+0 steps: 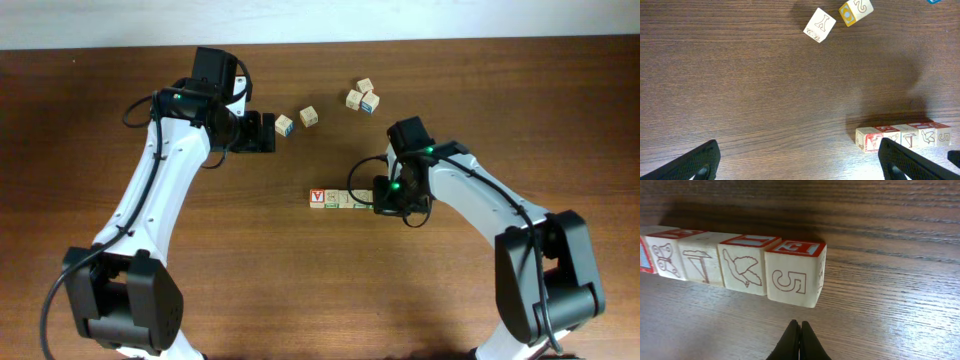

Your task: Rotate 5 blocks

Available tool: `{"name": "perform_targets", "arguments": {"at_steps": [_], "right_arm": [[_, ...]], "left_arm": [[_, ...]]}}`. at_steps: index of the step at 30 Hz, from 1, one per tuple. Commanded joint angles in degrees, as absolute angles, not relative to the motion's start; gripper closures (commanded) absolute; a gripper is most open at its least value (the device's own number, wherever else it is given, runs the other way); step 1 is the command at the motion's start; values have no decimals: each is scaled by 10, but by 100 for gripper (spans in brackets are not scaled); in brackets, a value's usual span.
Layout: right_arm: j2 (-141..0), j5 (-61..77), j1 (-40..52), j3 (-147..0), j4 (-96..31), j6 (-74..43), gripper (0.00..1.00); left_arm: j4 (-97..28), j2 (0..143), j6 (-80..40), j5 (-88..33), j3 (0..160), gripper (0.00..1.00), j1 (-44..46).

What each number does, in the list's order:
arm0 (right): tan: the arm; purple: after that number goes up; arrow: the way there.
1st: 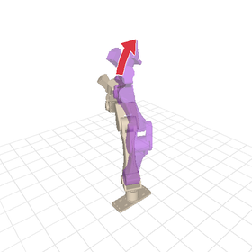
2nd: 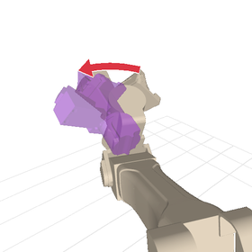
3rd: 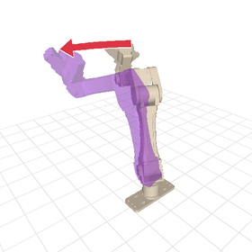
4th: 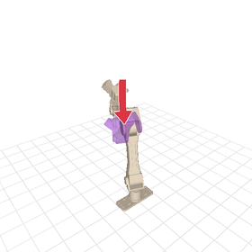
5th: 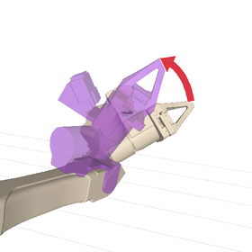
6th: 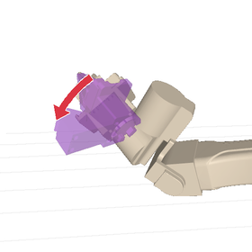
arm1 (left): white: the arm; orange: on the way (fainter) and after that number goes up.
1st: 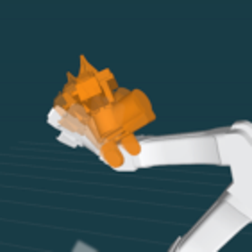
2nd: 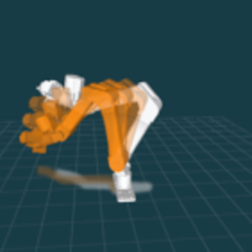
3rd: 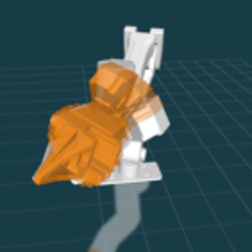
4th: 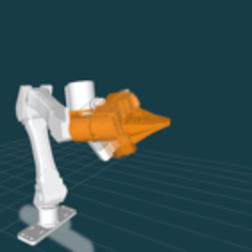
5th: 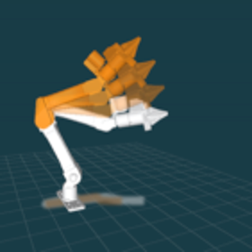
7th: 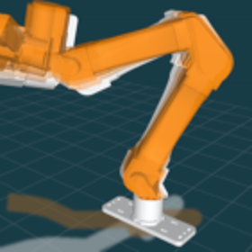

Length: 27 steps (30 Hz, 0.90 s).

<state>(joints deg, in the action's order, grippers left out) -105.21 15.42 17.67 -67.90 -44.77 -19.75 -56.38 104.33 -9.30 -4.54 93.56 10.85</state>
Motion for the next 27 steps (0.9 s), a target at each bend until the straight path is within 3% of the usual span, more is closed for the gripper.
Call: {"name": "perform_targets", "arguments": {"at_steps": [1,27], "right_arm": [[-1058,147,181,-675,-448,-203,96],[-1077,152,181,-675,-425,-204,96]], "left_arm": [[-564,1046,-98,-52,945,1,107],[-564,1046,-98,-52,945,1,107]]}}
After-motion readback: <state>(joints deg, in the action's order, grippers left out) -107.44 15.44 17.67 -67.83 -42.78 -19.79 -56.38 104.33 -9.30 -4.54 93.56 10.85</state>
